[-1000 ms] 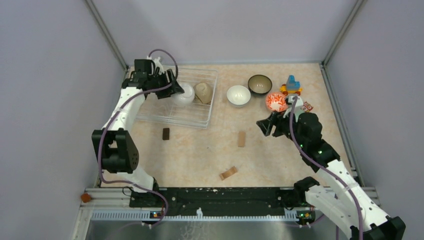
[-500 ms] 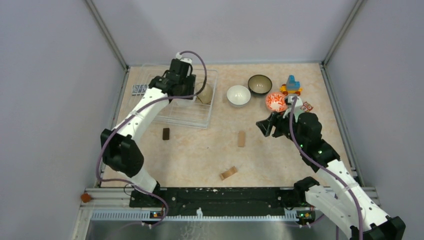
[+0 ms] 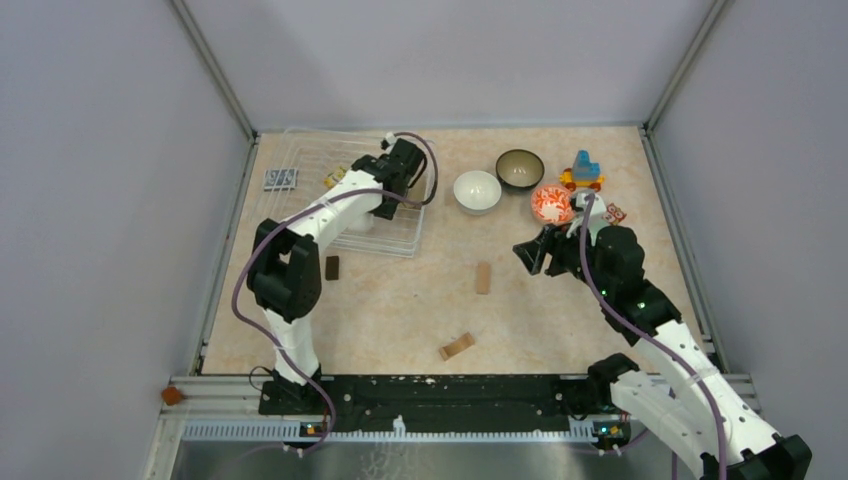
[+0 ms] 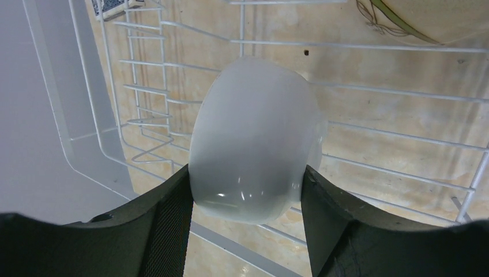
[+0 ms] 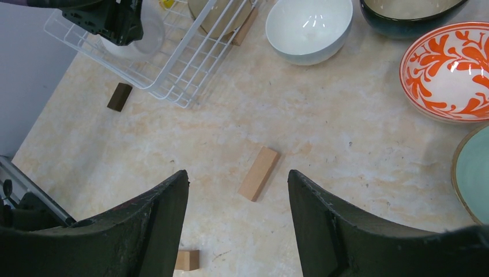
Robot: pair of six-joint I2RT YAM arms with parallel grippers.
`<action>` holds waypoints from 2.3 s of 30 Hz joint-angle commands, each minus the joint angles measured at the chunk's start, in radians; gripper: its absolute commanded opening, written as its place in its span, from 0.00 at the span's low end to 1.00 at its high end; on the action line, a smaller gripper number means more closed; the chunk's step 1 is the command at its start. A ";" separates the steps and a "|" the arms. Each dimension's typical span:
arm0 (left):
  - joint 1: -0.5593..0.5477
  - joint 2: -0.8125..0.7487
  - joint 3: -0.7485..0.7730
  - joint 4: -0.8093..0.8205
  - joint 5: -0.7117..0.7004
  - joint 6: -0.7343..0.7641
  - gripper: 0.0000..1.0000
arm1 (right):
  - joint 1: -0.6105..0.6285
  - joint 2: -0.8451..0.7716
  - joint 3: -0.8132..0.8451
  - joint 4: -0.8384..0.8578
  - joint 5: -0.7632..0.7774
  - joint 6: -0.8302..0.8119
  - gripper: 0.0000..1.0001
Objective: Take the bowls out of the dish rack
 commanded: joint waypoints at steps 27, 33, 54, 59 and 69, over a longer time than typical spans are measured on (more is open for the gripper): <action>-0.012 0.059 0.077 -0.051 0.341 -0.015 0.67 | 0.000 -0.012 0.036 0.030 0.011 -0.014 0.63; -0.010 0.041 0.046 -0.025 0.423 -0.003 0.48 | 0.000 -0.013 0.033 0.033 0.011 -0.015 0.63; -0.011 -0.057 0.095 -0.021 0.163 0.002 0.00 | 0.000 -0.019 0.050 0.009 0.024 -0.021 0.63; -0.016 -0.107 0.266 -0.079 0.283 0.064 0.00 | 0.000 -0.013 0.096 -0.010 0.027 -0.029 0.63; -0.095 -0.140 0.297 0.068 0.727 0.035 0.00 | 0.000 0.020 0.217 -0.165 0.243 0.020 0.63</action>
